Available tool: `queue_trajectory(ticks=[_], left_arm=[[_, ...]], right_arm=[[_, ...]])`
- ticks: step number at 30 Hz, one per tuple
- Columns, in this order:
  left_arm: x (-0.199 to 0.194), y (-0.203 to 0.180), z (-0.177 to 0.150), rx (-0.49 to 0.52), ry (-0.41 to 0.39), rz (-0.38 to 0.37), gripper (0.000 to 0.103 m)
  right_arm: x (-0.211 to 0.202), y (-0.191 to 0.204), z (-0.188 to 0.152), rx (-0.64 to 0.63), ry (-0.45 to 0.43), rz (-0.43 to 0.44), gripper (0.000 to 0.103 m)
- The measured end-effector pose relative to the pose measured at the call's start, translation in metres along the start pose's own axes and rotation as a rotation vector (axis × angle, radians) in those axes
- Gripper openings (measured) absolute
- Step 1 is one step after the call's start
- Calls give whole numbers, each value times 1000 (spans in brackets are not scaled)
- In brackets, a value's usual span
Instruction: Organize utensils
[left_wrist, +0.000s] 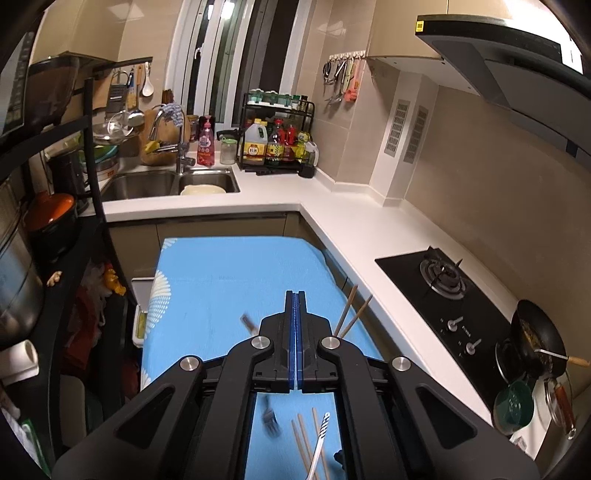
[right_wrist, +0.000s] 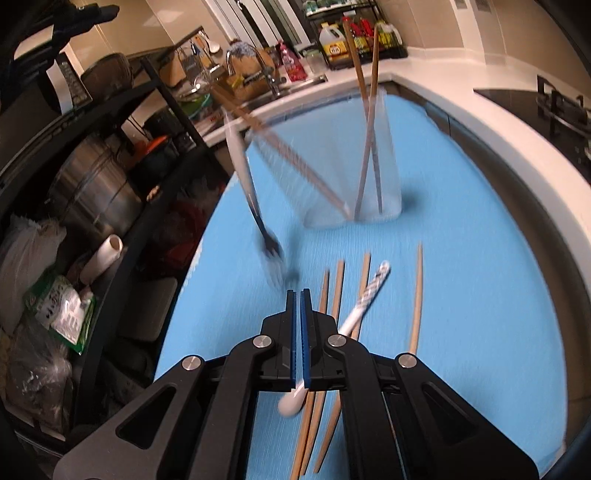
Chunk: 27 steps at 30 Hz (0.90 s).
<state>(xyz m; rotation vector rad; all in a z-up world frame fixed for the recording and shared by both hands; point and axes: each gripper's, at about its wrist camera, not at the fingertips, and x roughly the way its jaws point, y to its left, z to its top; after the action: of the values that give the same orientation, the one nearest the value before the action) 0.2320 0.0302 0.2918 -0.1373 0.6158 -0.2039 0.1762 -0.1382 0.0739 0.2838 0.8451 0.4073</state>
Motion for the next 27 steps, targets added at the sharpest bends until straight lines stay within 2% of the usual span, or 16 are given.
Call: queue_trajectory(ticks=[5,8,9,11,14,16,18,22,27], left_arm=[[6,28,-51,-27,38,-43,0],[21,64,-93,-83,66,-82,0],[29,75,-106,-88,75,-63,0],[44,98,-131,-101,84,33,0],[61,126,-161,-216,91,32,0],[69,132,-177,-240,91,43,0],[80,132,-186,-222,115,69,0],[86,125,-187,-153,91,102,0],[90,118,-189,-146,102,80,0]], right_arm=[[10,-6,-29,22,16,-33,5],[16,-10,-36,26,29,-48,5],[18,-12,-37,29,35,-51,8],[21,-14,-38,36,40,-56,17],[22,-16,-40,37,39,-53,20],[22,-17,-40,28,37,-57,20],[21,-22,-37,31,26,-64,20],[27,-30,-39,59,23,-78,20],[45,-30,-38,73,47,-78,20]])
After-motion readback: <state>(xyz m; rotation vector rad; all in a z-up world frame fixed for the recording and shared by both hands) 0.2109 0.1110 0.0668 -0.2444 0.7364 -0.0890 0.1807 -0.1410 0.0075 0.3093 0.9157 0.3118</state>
